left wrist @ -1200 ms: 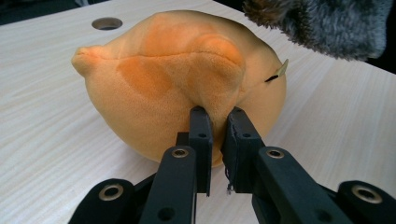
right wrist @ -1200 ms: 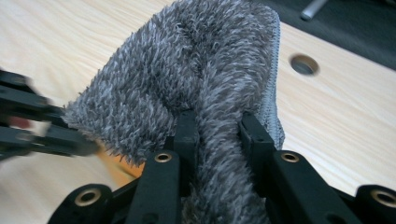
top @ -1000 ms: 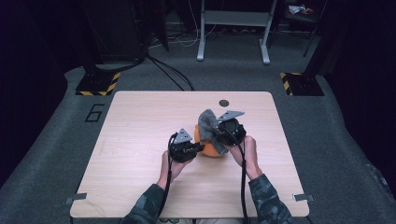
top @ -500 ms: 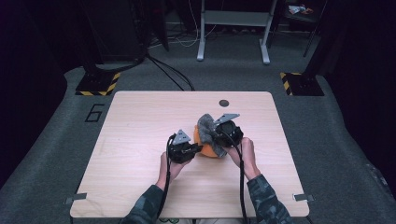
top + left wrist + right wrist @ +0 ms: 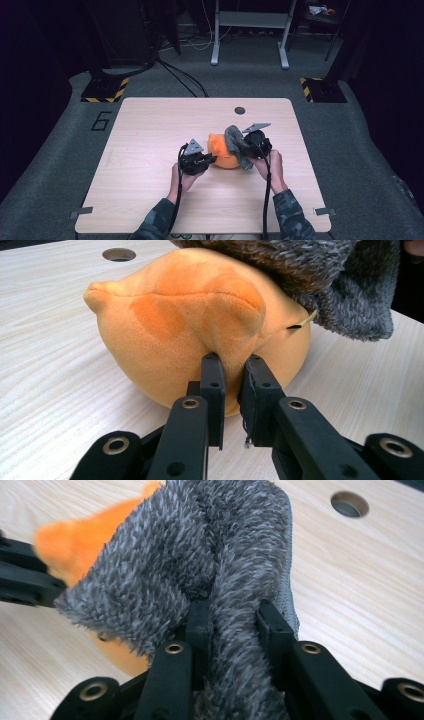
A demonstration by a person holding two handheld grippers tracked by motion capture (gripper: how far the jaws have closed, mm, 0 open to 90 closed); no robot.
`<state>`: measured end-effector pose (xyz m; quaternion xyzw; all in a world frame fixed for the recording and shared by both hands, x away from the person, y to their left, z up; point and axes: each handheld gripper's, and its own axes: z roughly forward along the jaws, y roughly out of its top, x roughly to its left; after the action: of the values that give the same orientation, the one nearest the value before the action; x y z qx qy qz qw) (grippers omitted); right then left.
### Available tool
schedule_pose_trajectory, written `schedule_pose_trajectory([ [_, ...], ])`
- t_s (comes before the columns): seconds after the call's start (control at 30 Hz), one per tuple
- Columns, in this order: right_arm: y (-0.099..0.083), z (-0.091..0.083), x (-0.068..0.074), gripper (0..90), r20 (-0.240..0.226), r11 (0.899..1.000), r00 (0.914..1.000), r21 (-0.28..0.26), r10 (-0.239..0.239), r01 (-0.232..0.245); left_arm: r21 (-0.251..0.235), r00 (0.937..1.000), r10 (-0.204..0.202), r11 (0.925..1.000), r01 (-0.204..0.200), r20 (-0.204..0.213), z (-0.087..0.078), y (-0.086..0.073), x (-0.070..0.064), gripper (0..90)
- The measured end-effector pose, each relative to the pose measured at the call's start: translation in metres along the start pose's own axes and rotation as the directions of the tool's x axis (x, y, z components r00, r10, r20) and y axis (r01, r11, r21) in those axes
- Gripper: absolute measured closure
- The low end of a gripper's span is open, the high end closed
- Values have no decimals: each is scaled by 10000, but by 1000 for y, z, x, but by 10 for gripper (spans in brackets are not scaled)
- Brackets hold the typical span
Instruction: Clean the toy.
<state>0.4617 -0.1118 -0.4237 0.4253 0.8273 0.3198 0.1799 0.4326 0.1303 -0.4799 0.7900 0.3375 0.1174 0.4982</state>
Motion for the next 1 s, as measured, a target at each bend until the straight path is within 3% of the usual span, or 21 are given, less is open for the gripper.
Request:
schedule_pose_trajectory([
  [0.47,-24,15,-29,719,100,9952,9963,461,858,-862,-91,9999,76,9999,-77,-117,1,1,-1,808],
  [0.7,-36,27,-40,719,376,9865,9914,1014,1252,-1284,-113,9999,27,9999,-28,-149,1,0,-1,808],
  [0.83,-45,41,-44,719,572,9763,9893,1638,1341,-1418,-116,9999,-67,9999,65,-159,0,-1,0,808],
  [1.0,-49,39,-49,720,734,9759,9848,1416,1571,-1663,-163,9998,-81,9998,78,-204,-1,-2,2,809],
])
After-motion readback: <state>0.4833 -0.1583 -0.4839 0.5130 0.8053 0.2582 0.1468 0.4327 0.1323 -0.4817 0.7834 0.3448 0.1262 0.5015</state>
